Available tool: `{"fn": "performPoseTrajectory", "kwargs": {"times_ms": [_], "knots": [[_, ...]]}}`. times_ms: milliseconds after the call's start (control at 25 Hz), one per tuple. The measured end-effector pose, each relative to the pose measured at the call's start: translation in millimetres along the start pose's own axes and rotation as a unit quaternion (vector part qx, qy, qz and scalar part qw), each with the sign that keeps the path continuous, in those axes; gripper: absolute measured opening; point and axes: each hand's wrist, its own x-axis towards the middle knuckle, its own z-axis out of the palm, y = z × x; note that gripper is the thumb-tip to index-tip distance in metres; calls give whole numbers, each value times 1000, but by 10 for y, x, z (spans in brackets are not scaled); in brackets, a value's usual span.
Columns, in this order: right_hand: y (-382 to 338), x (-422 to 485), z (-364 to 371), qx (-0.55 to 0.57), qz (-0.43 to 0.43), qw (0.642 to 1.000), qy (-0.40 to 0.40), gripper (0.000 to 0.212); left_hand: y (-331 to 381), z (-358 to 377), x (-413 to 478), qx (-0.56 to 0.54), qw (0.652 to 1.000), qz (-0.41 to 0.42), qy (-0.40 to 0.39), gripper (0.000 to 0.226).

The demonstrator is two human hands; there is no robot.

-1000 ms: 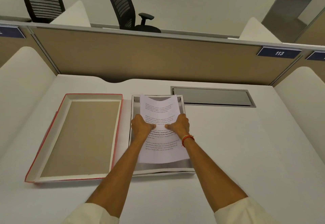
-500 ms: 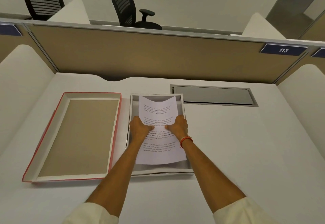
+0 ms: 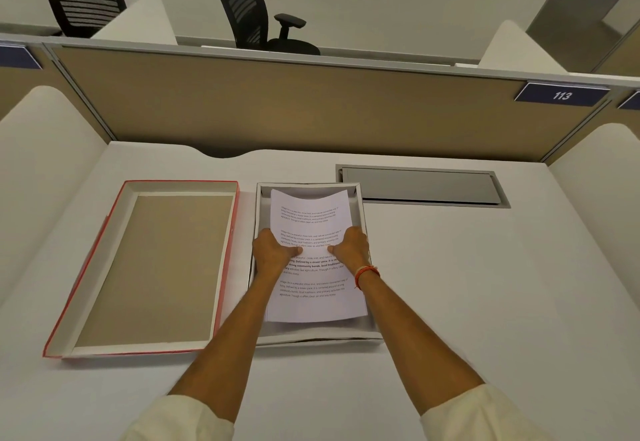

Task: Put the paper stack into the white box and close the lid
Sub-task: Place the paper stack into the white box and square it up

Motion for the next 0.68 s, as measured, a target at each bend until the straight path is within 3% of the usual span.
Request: {"fn": "performPoseTrajectory", "kwargs": {"times_ms": [680], "knots": [[53,21,-34,9,39,998,-39,27,-53,-5,4,-15,1000,5,-12,63]]}}
